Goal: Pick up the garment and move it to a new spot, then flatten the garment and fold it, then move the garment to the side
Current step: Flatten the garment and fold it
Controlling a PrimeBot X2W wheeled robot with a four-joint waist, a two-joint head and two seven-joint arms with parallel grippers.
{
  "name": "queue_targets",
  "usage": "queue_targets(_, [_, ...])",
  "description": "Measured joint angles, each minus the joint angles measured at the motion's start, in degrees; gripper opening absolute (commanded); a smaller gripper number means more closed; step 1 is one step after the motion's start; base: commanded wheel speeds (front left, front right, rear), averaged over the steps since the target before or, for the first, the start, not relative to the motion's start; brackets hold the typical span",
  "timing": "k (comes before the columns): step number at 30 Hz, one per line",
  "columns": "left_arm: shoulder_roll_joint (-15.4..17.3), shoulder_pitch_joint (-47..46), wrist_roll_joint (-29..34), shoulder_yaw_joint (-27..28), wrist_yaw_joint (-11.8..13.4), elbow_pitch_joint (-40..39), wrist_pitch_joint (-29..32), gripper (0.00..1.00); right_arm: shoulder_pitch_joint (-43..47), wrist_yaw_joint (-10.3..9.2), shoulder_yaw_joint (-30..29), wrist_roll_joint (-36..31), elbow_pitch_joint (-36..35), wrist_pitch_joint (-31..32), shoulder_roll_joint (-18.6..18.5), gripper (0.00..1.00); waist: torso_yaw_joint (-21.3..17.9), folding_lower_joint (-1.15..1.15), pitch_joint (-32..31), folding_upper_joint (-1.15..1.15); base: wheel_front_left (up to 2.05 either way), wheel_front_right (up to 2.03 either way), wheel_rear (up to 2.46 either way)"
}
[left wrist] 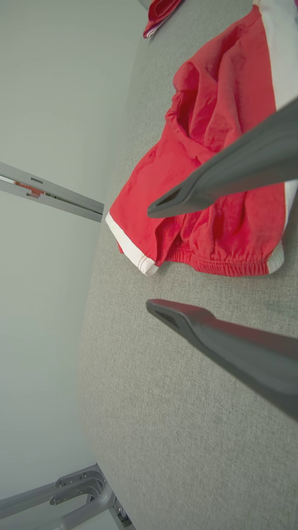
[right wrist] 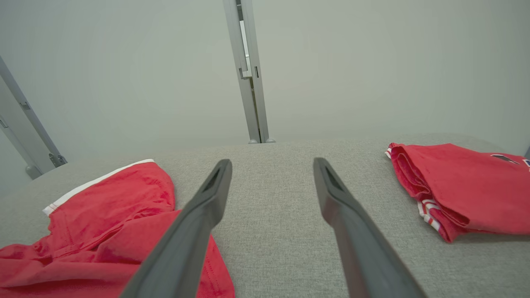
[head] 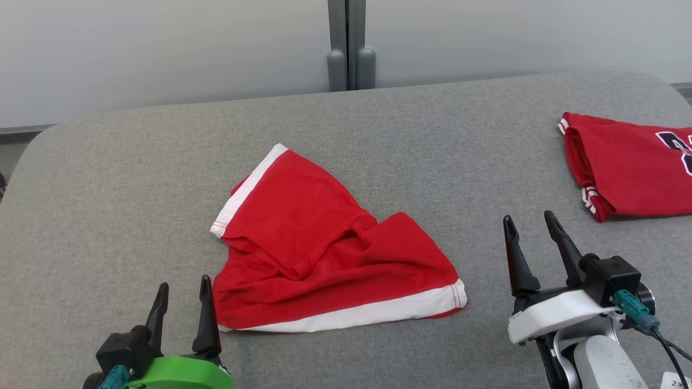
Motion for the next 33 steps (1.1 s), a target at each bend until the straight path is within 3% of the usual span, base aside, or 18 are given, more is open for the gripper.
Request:
queue_targets(11, [-2.0,0.1,3.0,3.2,-2.4,0.0,0.0,1.0,0.0,0.0,1.7,-0.1,1.9,0.0,0.0,1.0,0.1,0.0,0.4,0.0,0.0,0.0,0.0])
queue_targets(21, [-3.3,0.1,4.6,4.6,-3.4,0.1,0.0,1.0,2.6,0.0,6.4,-4.2,11.9,1.9,0.0,1.0,1.0,0.0,1.7,0.0,0.0,0.0,0.0])
queue_targets(33, [-4.0,-0.3,5.3,6.4,-4.5,1.7,-0.1,1.0,-1.9,0.0,10.7,-2.9,19.9,2.1,0.0,1.0,3.3,0.0,3.8,0.0,0.0,0.0,0.0])
